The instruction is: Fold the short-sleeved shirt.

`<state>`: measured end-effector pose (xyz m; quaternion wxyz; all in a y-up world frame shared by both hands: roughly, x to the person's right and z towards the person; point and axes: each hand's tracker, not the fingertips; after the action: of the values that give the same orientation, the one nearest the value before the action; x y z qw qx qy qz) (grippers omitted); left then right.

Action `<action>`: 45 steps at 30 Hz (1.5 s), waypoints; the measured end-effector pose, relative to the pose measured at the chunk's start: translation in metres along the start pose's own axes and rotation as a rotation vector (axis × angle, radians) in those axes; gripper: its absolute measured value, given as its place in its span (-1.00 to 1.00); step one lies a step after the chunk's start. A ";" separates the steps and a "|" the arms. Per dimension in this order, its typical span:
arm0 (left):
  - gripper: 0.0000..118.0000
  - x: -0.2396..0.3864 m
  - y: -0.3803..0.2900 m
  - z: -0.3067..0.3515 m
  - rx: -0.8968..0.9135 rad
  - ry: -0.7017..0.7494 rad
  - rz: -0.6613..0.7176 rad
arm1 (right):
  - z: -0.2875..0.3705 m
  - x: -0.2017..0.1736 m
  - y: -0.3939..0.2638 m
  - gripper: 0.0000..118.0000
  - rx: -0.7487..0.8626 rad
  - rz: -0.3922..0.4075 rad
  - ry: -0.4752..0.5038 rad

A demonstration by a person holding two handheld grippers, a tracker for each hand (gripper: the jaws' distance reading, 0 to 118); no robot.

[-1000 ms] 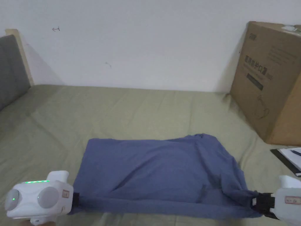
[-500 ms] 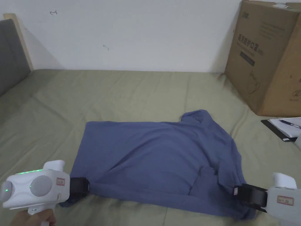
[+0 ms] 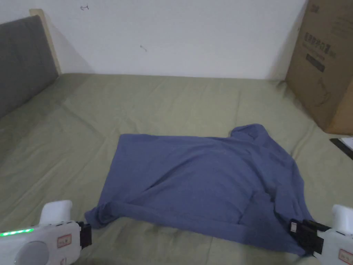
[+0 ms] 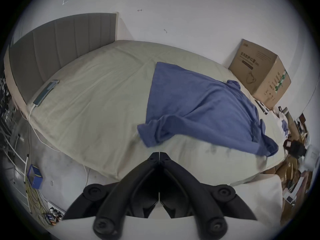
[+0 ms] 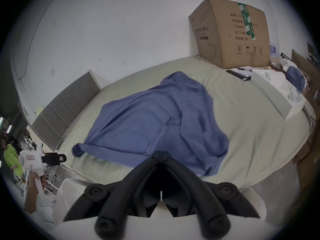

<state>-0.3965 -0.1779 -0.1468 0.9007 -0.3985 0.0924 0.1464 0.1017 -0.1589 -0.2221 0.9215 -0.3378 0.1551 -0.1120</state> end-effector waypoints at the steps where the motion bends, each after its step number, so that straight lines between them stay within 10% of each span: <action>1: -1.00 -0.003 -0.003 0.001 -0.004 0.008 -0.002 | -0.001 -0.003 -0.002 -1.00 -0.001 0.005 0.003; 6: -0.97 -0.017 0.009 -0.004 0.008 -0.026 0.058 | -0.006 -0.006 -0.004 -1.00 -0.016 0.026 -0.001; 7: -0.66 -0.020 0.015 -0.007 -0.009 -0.042 0.069 | -0.006 -0.004 -0.005 -1.00 -0.014 0.022 0.000; 8: 0.17 -0.016 0.024 -0.013 -0.010 -0.045 0.089 | -0.006 -0.003 -0.005 -1.00 -0.017 0.020 0.002; 10: 0.72 -0.016 0.036 -0.023 0.016 -0.040 0.102 | -0.005 -0.002 -0.006 -1.00 -0.018 0.021 -0.005; 16: 0.53 0.009 0.067 -0.076 -0.067 -0.021 0.015 | -0.003 0.011 -0.009 -1.00 -0.042 0.008 -0.037; 18: -0.79 0.018 0.066 -0.088 -0.115 -0.006 -0.051 | -0.001 0.016 -0.011 -1.00 -0.051 0.003 -0.047; 19: -0.92 0.023 0.064 -0.095 -0.144 0.015 -0.088 | 0.000 0.019 -0.012 -1.00 -0.052 0.000 -0.052; 26: -0.93 0.028 0.062 -0.093 -0.134 0.002 -0.090 | 0.006 0.042 -0.012 -1.00 -0.059 -0.031 -0.093; 28: -0.93 0.027 0.064 -0.091 -0.138 0.002 -0.089 | 0.002 0.045 -0.009 -0.49 -0.079 -0.004 -0.109; 29: -0.93 0.027 0.063 -0.089 -0.136 0.000 -0.090 | -0.001 0.046 -0.008 0.40 -0.076 0.016 -0.130; 31: -0.93 0.031 0.063 -0.088 -0.131 0.002 -0.094 | -0.011 0.048 -0.004 0.99 -0.123 0.064 -0.160; 40: -0.93 0.029 0.062 -0.085 -0.137 0.005 -0.107 | -0.042 0.051 0.007 0.71 -0.166 0.244 -0.201; 43: -0.93 0.029 0.064 -0.085 -0.138 0.005 -0.109 | -0.061 0.055 -0.004 -0.79 -0.231 0.258 -0.261; 45: -0.93 0.026 0.064 -0.084 -0.140 0.009 -0.104 | -0.057 0.051 -0.005 -0.86 -0.186 0.259 -0.274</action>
<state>-0.3979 -0.1945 -0.2546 0.8765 -0.4655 0.0652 0.1035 0.1278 -0.2123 -0.2710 0.9056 -0.4108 0.0802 0.0690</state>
